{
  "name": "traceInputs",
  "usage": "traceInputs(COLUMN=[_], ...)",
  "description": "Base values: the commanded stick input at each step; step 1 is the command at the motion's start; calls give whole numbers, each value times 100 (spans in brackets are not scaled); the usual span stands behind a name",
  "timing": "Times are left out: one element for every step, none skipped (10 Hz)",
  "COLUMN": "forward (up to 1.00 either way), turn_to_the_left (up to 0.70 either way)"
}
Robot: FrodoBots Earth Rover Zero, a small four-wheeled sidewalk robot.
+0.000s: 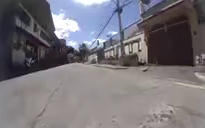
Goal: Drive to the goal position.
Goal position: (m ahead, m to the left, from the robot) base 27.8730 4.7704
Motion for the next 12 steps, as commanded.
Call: traceInputs(forward=[100, 100, 100, 100, 100, 100, 100, 100, 100, 100, 100, 100], turn_to_the_left=[9, -1, -32, -40, -40, -40, -29, -7, 7, 0, 4, 6])
